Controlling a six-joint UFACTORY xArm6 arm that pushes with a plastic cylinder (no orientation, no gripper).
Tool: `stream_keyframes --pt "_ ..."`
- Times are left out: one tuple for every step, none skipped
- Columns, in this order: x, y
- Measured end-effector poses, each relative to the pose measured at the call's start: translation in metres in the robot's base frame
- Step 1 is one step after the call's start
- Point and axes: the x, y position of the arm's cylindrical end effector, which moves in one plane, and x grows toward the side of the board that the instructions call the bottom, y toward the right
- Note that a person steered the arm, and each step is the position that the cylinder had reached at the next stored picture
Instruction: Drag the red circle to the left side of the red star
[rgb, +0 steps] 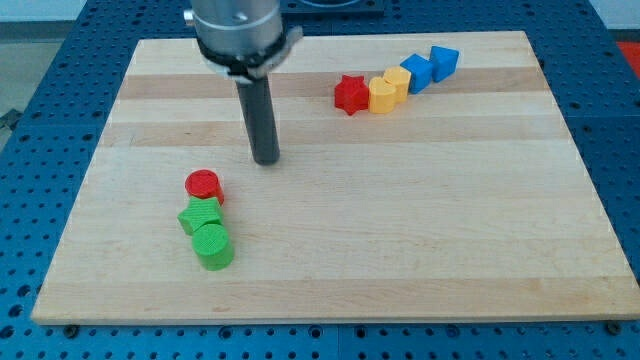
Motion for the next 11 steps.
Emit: stream_keyframes --pt "0.046 0.005" --pt "0.060 -0.038" --pt "0.060 -0.101" --pt "0.048 -0.149" --pt "0.038 -0.150" --pt "0.053 -0.131" --pt "0.059 -0.106" --pt "0.028 -0.075" --pt "-0.017 -0.051" --pt "-0.054 -0.040" --pt "-0.063 -0.036"
